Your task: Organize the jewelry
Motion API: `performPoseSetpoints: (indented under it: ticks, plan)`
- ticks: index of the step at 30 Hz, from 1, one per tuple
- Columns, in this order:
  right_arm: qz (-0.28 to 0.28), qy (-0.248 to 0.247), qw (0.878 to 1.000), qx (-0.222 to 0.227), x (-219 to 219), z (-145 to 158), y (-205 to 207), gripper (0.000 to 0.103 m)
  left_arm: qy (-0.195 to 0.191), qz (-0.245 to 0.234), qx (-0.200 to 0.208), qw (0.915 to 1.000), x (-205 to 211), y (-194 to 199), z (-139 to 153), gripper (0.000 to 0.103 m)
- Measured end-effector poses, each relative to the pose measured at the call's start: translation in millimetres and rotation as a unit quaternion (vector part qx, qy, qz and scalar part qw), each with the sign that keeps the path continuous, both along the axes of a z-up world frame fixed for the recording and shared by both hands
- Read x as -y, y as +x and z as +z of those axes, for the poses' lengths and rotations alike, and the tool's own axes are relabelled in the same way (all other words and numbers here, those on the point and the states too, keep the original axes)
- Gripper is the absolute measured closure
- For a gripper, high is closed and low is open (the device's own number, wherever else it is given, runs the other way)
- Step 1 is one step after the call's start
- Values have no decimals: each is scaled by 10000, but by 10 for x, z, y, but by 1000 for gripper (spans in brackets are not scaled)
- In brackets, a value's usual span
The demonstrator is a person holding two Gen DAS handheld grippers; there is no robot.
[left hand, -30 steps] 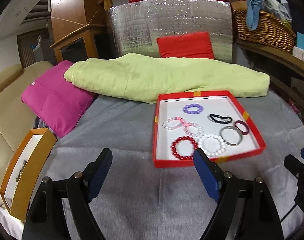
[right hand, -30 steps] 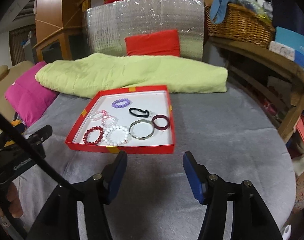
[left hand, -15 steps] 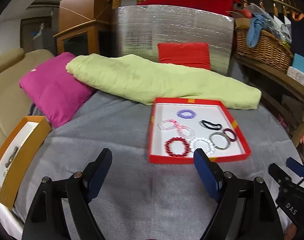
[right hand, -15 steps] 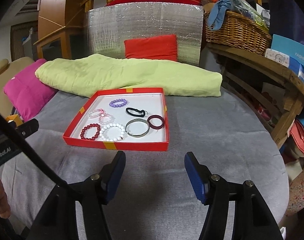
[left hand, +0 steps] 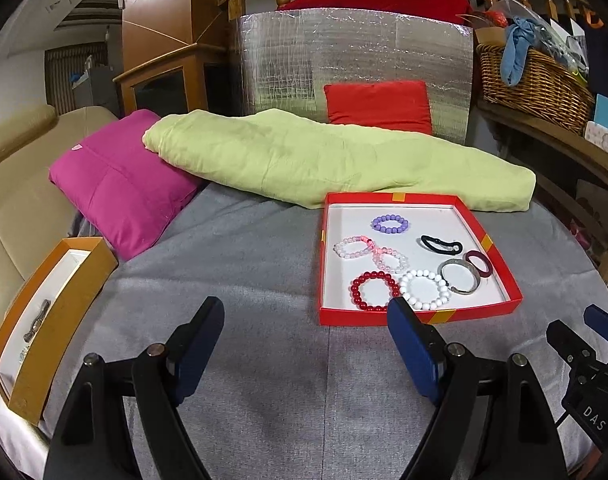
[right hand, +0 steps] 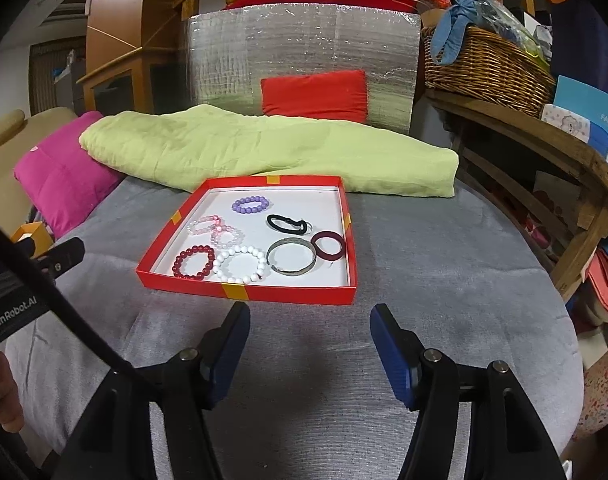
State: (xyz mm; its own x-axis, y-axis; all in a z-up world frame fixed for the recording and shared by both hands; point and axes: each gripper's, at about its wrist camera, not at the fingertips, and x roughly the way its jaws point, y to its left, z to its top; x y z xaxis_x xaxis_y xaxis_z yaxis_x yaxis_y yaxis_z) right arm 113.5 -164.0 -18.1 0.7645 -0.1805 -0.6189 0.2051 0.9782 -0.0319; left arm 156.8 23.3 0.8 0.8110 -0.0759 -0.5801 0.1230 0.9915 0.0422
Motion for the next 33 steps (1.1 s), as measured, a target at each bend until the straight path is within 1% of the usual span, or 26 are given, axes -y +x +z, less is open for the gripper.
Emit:
performPoseSetpoints:
  ticks: [16,33]
  plan:
    - [3,-9,10000,-41,6,-12,5,36,120,-57,37,9999,41,-24,2,19]
    - [4,-26,10000,23,-12,8,-9,36,191,-105,121,9997,32,-50,31,19]
